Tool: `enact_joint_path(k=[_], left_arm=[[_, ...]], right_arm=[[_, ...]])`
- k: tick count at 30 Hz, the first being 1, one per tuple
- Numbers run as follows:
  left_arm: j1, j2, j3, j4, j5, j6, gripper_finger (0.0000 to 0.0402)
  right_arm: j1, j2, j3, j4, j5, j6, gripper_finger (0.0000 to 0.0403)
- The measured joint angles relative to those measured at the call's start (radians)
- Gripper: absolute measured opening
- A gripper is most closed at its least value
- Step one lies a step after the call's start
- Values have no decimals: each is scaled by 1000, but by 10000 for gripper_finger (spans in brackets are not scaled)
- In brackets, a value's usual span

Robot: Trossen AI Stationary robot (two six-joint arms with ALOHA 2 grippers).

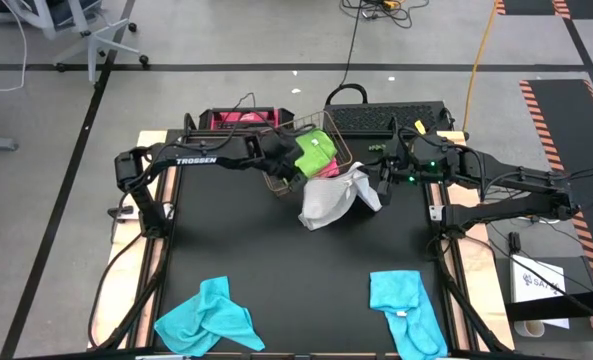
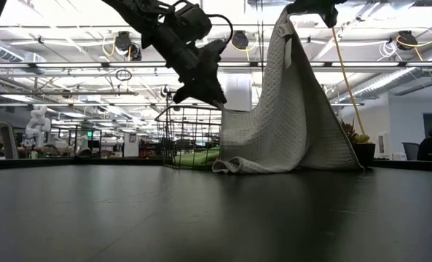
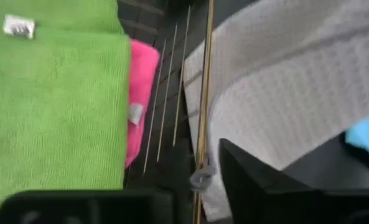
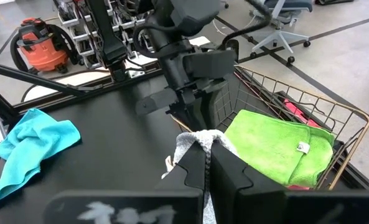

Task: Fold microfiber towels
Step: Fold the gray microfiber cloth

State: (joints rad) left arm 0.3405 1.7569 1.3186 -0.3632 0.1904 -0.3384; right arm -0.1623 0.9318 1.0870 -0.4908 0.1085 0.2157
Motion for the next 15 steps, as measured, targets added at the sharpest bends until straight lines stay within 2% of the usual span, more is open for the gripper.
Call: enact_joint_path(k=[4, 6, 10, 15], left_arm=[[-11, 0, 0, -30, 18, 30, 15], [-11, 0, 0, -31, 17, 30, 7], [-8, 0, 0, -30, 15, 48, 39], [-26, 0, 0, -29, 25, 40, 109]], right_arm=[[0, 0, 0, 0, 0, 0, 0], [0, 0, 0, 0, 0, 0, 0], [0, 0, 0, 0, 0, 0, 0], [0, 0, 0, 0, 0, 0, 0]])
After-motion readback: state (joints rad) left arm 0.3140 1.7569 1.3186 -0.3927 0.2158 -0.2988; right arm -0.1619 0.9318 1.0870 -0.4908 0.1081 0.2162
